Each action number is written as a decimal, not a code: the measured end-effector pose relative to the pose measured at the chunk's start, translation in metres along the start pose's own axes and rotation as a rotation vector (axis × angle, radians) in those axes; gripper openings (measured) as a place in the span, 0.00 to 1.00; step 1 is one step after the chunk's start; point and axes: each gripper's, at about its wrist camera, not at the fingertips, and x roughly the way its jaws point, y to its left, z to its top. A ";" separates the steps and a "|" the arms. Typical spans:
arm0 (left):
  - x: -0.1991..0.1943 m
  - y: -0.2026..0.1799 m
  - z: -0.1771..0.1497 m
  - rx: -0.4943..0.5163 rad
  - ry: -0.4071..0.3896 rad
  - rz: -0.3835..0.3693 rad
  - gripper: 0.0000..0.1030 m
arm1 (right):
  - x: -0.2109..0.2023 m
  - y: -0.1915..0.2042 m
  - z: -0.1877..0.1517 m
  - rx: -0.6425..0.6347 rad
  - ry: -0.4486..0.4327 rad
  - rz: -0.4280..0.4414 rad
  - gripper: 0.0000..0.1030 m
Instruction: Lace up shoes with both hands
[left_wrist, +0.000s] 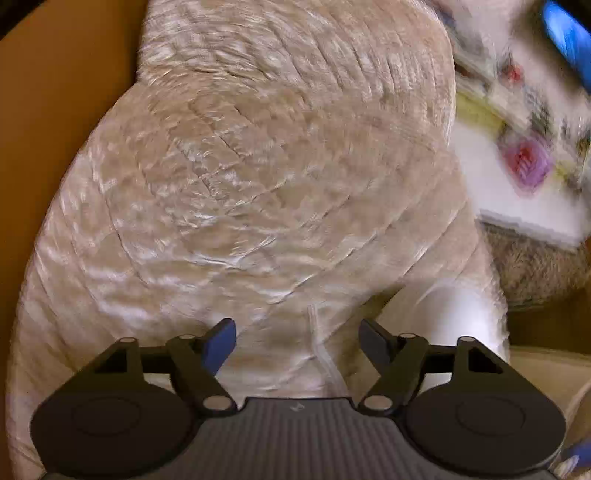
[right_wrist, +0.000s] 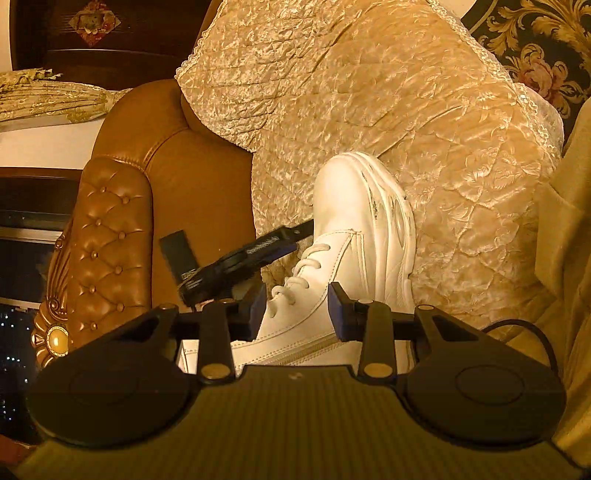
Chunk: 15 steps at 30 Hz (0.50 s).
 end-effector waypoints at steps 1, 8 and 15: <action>0.000 0.003 0.001 -0.047 0.010 -0.037 0.57 | 0.000 0.000 0.000 0.002 0.000 -0.001 0.41; 0.024 -0.008 -0.002 -0.028 0.123 0.084 0.40 | -0.003 -0.001 0.000 0.007 -0.008 -0.005 0.41; 0.031 -0.033 -0.015 0.130 0.088 0.189 0.38 | -0.002 -0.007 0.003 0.037 -0.006 0.002 0.42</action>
